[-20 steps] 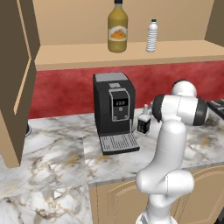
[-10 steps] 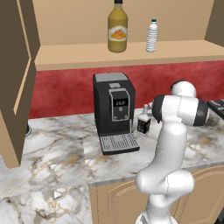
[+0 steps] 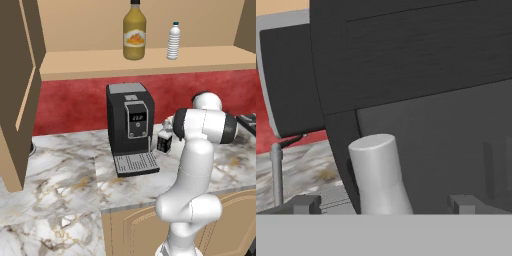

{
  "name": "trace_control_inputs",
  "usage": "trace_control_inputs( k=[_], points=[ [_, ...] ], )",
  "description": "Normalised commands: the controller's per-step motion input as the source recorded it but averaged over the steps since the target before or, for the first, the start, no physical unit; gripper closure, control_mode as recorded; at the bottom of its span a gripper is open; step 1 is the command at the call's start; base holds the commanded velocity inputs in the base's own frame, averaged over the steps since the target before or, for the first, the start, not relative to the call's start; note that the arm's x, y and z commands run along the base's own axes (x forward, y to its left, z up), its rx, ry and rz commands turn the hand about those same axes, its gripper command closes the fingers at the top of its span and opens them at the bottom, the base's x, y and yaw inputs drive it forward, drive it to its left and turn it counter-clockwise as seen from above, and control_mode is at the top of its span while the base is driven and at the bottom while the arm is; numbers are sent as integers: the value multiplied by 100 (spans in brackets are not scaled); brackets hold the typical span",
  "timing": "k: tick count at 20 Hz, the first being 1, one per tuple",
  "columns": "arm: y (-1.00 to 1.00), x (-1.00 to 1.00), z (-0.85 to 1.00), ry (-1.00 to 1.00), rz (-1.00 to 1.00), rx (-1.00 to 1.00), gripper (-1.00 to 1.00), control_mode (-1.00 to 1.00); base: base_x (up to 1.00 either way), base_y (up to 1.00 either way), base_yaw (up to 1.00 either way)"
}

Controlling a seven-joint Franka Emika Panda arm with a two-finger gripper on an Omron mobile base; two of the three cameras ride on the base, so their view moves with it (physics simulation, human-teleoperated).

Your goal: Sort all alcoholic drinks to one cabinet, and non-alcoholic drinks to the other.

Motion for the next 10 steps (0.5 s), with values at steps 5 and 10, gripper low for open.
trace_control_inputs(
  k=[5,10],
  points=[
    [7,0,0,0,0,0,-100,-100,0,0,0],
    [12,0,0,0,0,0,100,-100,0,0,0]
  ],
)
